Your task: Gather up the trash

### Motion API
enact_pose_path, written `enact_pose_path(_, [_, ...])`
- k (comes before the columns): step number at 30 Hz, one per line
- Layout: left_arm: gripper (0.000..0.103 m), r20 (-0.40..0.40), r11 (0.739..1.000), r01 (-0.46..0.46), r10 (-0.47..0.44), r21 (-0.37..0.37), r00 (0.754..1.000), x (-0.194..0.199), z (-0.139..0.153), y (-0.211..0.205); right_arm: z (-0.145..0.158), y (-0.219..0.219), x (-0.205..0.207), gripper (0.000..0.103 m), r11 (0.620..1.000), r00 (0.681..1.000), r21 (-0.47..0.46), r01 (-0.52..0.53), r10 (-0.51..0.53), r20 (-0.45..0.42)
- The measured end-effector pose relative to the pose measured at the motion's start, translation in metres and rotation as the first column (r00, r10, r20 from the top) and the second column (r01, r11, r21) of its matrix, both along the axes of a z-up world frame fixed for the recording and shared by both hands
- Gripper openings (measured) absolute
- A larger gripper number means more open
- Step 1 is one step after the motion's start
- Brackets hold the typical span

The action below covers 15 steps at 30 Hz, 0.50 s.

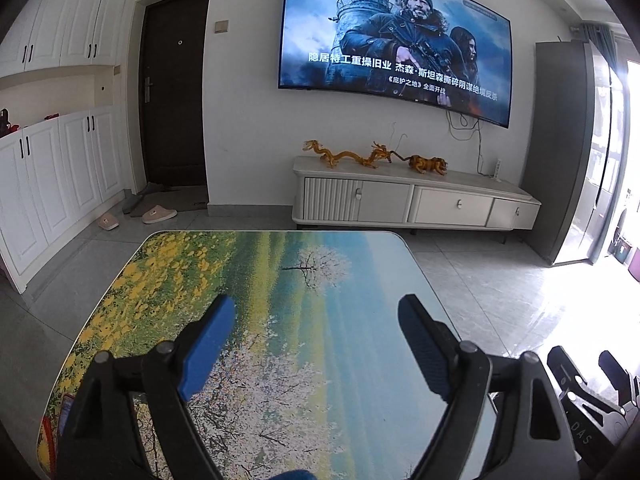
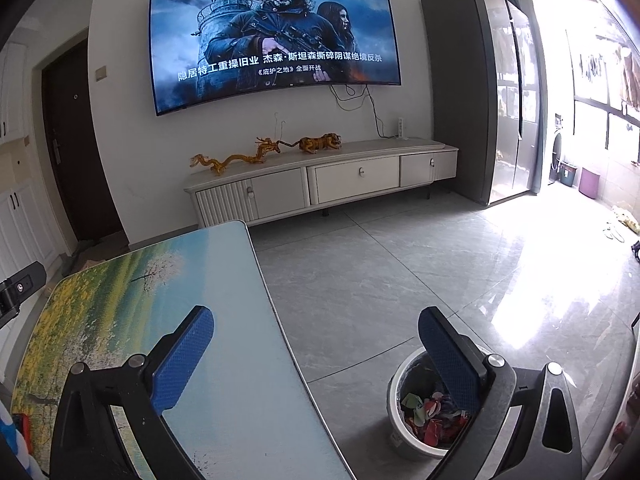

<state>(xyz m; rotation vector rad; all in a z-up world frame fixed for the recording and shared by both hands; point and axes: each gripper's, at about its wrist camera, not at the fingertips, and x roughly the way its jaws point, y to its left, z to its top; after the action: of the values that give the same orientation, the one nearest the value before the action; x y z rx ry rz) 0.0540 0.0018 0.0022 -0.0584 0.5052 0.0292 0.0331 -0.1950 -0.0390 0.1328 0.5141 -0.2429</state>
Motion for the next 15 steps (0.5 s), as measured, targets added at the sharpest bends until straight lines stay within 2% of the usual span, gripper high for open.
enact_pose_path(9, [0.102, 0.002, 0.999, 0.044, -0.044, 0.000, 0.999, -0.002, -0.004, -0.009, -0.001, -0.008, -0.001, 0.103, 1.000, 1.000, 0.009, 0.018, -0.018, -0.003])
enact_pose_path(15, [0.103, 0.006, 0.997, 0.072, -0.072, 0.004, 0.997, -0.002, -0.004, -0.015, -0.001, -0.014, -0.003, 0.103, 0.999, 0.999, 0.017, 0.034, -0.034, -0.001])
